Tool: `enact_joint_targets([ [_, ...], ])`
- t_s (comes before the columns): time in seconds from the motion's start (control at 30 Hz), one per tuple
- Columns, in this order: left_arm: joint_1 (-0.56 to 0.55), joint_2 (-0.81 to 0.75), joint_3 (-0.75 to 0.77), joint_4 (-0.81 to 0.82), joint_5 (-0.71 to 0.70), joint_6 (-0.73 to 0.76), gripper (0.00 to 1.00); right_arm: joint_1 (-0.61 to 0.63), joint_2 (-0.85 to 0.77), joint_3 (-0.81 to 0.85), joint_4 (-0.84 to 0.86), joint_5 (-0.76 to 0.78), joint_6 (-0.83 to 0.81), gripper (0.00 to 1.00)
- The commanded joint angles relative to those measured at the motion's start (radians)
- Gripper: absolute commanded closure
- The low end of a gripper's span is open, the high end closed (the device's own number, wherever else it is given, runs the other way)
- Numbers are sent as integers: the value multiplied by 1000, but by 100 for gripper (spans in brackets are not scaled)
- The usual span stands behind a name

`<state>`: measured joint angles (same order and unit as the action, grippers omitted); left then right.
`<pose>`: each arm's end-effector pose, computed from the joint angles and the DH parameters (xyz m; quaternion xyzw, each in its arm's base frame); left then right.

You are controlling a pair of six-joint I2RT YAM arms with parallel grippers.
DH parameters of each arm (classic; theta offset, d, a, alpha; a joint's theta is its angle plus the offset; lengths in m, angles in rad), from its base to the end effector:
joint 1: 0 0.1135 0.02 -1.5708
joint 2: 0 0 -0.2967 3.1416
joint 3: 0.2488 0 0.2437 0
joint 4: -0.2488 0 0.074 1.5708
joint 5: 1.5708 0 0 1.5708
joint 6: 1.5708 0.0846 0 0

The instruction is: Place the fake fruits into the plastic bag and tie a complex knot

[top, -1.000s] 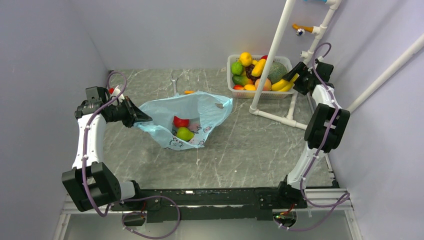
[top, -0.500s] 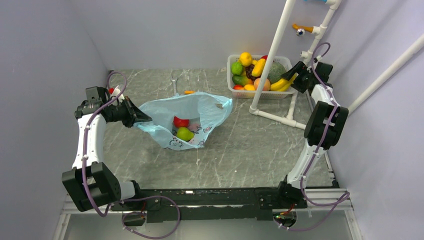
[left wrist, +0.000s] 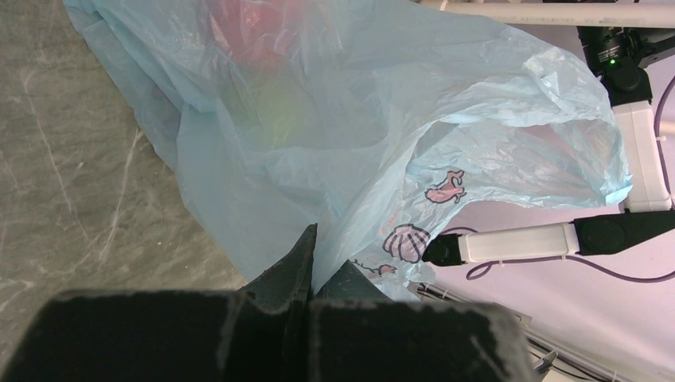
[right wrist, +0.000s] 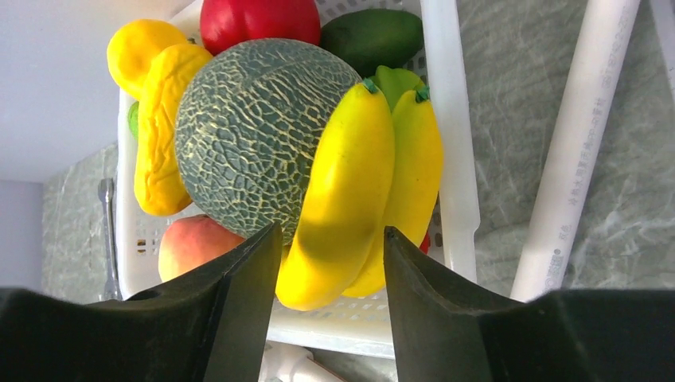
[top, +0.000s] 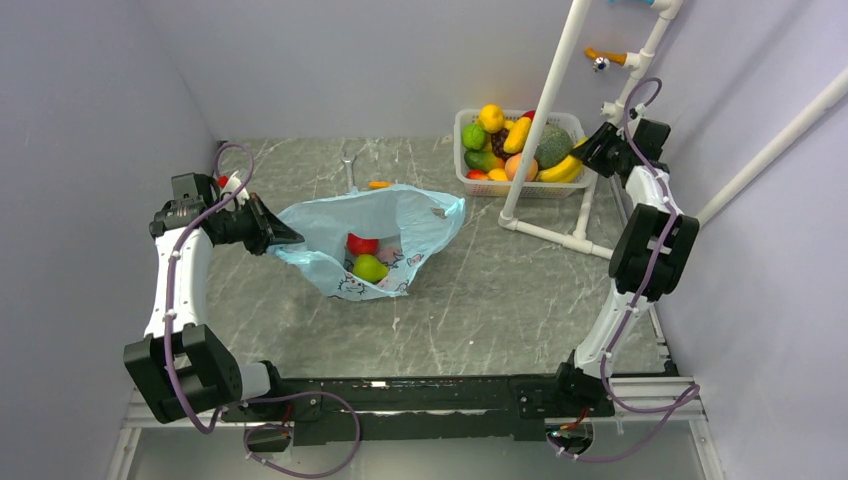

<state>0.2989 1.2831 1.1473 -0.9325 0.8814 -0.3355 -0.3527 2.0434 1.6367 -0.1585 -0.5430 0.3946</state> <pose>0.2481 0.0081 0.3135 -0.1725 0.8654 -0.4172 0.2173 0.5025 -0.1384 0.2609 0.1878 0.8331 0.2447 0.4592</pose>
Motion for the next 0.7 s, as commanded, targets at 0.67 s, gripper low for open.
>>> enact_joint_targets([
  [0.67, 3, -1, 23, 7, 0, 8, 100, 6, 57, 93, -44, -18, -42, 8],
])
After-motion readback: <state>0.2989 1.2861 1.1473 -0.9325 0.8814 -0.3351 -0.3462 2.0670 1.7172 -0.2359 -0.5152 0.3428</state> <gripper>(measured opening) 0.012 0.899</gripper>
